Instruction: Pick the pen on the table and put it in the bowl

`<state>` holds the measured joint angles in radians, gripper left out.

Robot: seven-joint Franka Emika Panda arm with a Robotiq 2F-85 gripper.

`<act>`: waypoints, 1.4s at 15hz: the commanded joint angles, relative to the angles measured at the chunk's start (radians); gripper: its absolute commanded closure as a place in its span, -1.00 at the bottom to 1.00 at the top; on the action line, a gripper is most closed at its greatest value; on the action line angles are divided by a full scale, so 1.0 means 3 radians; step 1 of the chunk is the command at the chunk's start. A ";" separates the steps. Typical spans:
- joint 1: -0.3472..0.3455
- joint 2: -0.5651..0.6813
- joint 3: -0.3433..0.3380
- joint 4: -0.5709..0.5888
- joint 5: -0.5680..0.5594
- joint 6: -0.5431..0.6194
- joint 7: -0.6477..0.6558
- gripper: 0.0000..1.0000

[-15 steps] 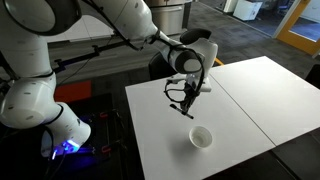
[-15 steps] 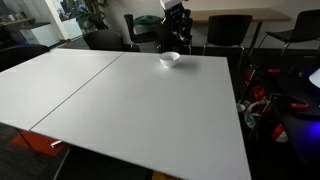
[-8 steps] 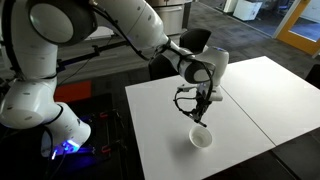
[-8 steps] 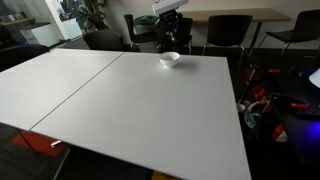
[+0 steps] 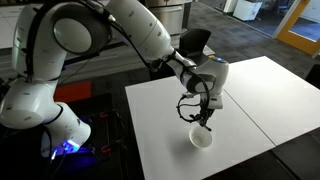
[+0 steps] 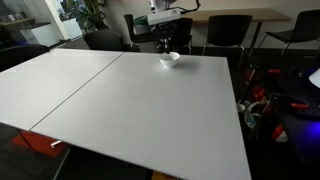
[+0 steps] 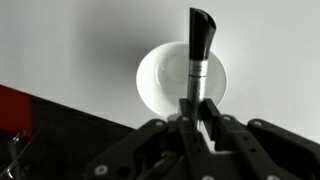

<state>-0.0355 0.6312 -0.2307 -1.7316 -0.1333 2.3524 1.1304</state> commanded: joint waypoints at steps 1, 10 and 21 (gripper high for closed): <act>-0.0025 0.0147 -0.0036 0.0082 0.0150 0.0071 0.0071 0.91; -0.0357 0.0198 0.0128 0.0073 0.0971 0.0112 -0.0334 0.91; -0.0146 0.0271 -0.0413 0.0167 0.0511 0.0121 0.0151 0.91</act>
<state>-0.1234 0.6927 -0.3092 -1.7050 0.0779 2.3853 1.1001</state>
